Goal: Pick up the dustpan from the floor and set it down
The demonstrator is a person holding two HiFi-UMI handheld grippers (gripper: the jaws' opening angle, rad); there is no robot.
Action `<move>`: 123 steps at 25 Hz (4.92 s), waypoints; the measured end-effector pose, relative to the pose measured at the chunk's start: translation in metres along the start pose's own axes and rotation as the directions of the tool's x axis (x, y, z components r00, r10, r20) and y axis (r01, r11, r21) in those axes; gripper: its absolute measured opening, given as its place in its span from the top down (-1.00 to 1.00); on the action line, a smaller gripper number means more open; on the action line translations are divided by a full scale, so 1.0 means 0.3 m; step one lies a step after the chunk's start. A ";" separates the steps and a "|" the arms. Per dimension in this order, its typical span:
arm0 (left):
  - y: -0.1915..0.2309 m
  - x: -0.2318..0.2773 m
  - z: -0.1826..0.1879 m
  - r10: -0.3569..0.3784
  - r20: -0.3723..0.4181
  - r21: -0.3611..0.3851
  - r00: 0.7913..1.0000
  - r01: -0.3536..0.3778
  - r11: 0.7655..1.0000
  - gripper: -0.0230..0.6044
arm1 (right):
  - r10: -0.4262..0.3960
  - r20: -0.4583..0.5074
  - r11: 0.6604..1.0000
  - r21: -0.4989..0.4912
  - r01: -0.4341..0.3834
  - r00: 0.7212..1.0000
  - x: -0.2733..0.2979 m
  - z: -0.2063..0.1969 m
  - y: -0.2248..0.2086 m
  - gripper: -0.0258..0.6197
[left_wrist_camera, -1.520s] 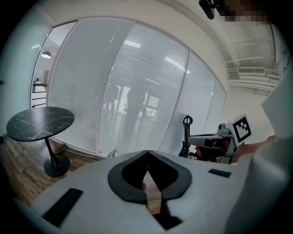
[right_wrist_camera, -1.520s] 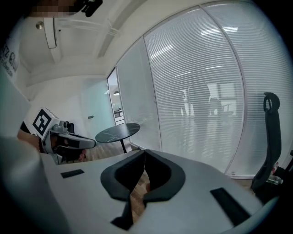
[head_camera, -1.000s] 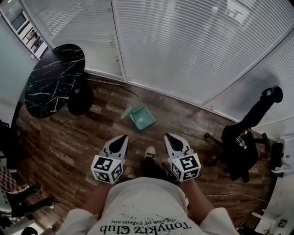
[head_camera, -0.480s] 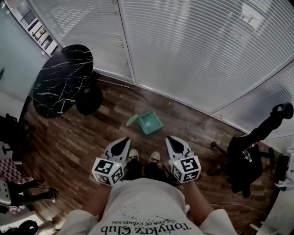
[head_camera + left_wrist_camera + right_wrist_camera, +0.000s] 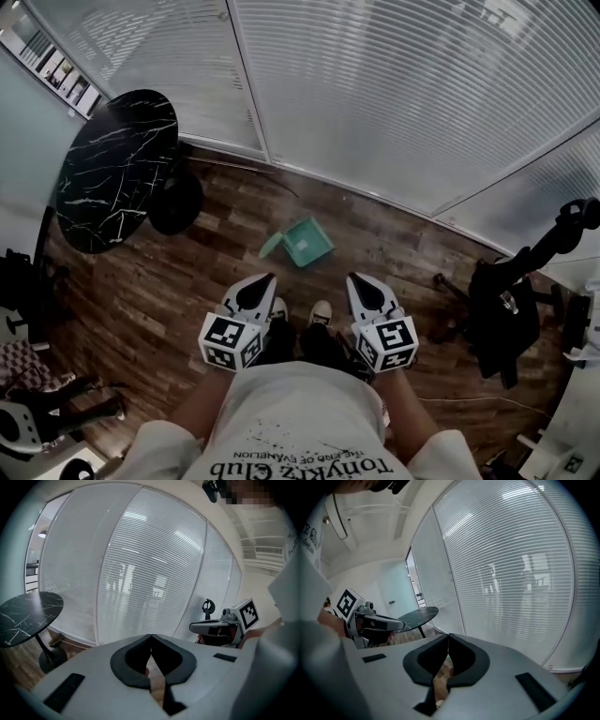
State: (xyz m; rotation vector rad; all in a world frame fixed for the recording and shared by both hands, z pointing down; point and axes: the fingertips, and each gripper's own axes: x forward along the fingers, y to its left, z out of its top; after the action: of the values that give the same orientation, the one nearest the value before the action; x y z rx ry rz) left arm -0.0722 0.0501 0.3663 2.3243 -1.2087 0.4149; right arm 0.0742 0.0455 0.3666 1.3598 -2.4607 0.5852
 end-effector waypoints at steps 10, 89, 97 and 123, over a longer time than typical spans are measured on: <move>0.132 0.157 -0.048 0.009 -0.075 0.070 0.997 -0.004 0.998 0.85 | -0.024 -0.064 0.999 0.022 0.025 0.998 0.141 -0.063 -0.079 0.84; 0.657 0.856 -0.875 0.057 -0.643 0.185 0.763 0.083 0.979 0.69 | 0.007 -0.214 0.981 0.189 0.035 0.977 0.536 -0.523 -0.171 0.84; 0.688 0.799 -0.847 0.058 -0.632 0.135 0.773 0.036 0.990 0.79 | 0.007 -0.197 0.981 0.193 0.031 0.980 0.541 -0.512 -0.171 0.84; 0.475 0.299 -0.317 0.132 -0.565 0.199 0.814 -0.021 0.980 0.82 | -0.072 -0.101 0.996 0.047 0.077 0.992 0.200 -0.092 -0.228 0.84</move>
State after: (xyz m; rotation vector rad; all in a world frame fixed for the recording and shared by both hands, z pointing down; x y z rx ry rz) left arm -0.1434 -0.0290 0.5278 2.0515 -0.9825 1.2108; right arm 0.1022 -0.0189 0.4309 1.3997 -2.3215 0.6854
